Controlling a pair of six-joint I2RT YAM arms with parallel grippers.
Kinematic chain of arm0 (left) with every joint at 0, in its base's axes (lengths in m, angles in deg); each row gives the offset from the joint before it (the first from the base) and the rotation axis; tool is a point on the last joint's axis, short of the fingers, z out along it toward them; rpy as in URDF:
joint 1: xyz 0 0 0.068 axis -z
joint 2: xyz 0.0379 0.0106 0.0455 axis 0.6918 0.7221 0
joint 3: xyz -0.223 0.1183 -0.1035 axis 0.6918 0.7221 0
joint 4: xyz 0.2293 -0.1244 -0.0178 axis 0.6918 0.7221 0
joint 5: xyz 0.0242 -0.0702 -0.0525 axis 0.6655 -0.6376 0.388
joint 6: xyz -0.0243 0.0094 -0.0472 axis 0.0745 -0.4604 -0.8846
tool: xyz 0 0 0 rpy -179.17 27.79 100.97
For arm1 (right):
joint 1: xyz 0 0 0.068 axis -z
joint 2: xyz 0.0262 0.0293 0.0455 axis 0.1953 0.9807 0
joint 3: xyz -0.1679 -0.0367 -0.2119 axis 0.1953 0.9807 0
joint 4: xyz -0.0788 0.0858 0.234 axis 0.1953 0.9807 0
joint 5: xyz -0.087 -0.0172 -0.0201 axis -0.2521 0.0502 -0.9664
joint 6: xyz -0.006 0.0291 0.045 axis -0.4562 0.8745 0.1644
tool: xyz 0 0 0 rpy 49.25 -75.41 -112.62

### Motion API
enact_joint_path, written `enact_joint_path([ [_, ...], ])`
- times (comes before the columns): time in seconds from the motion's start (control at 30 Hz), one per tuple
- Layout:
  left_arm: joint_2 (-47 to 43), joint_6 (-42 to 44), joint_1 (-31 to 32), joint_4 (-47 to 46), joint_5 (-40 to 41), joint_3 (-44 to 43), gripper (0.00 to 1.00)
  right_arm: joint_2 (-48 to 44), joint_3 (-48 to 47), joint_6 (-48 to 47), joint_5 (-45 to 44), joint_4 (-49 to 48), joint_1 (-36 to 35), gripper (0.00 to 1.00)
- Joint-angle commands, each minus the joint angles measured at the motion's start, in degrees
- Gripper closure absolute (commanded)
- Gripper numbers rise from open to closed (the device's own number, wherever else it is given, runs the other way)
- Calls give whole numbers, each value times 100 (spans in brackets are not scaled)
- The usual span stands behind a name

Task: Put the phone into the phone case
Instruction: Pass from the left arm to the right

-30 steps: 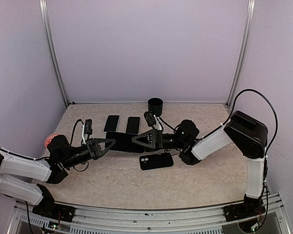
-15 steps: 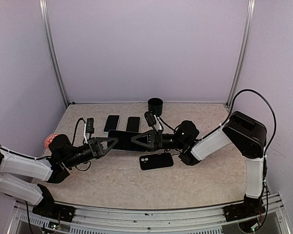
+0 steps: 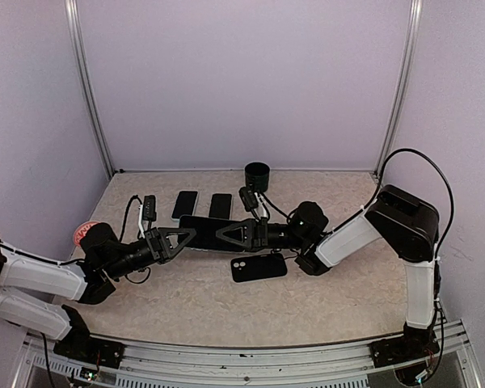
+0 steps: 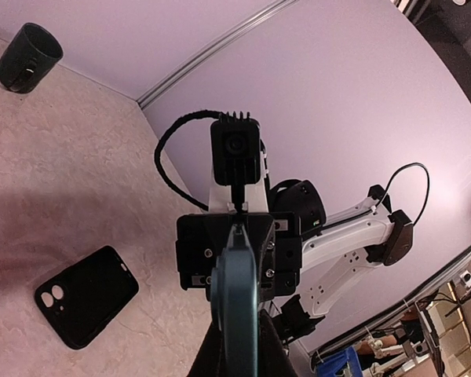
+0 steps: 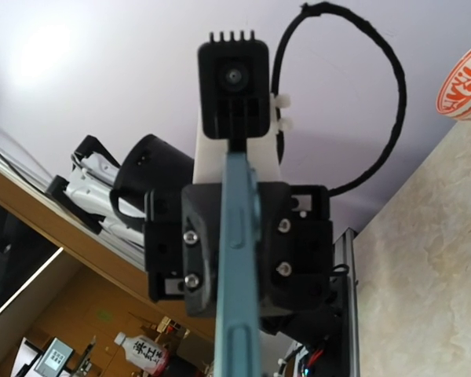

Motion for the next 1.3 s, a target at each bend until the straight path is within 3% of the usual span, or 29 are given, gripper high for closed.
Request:
enact_joint_path([
  [0.0,14,153,-38,169,260,-133,98,-137,-128,-81,267,-390,-101,100],
  [0.2,-86,186,-45,380,300,-139,74,-347,-22,-176,359,-245,15,100],
  [0.3,-183,252,-47,602,346,-143,53,-584,94,-283,414,-54,95,100],
  [0.5,-375,360,-56,933,448,-143,27,-1224,185,-1188,503,1441,192,100],
  [0.67,-512,427,-65,1200,514,-114,13,-1575,289,-1528,638,2268,319,100],
  [0.87,-682,440,-89,1456,639,-13,1,-1999,450,-2054,588,3257,506,100],
  [1.17,-643,575,-91,2074,733,-117,1,-2701,141,-3433,-30,6170,722,100],
  [1.27,-496,536,-91,2034,733,-124,1,-2779,140,-3491,-36,6620,852,100],
])
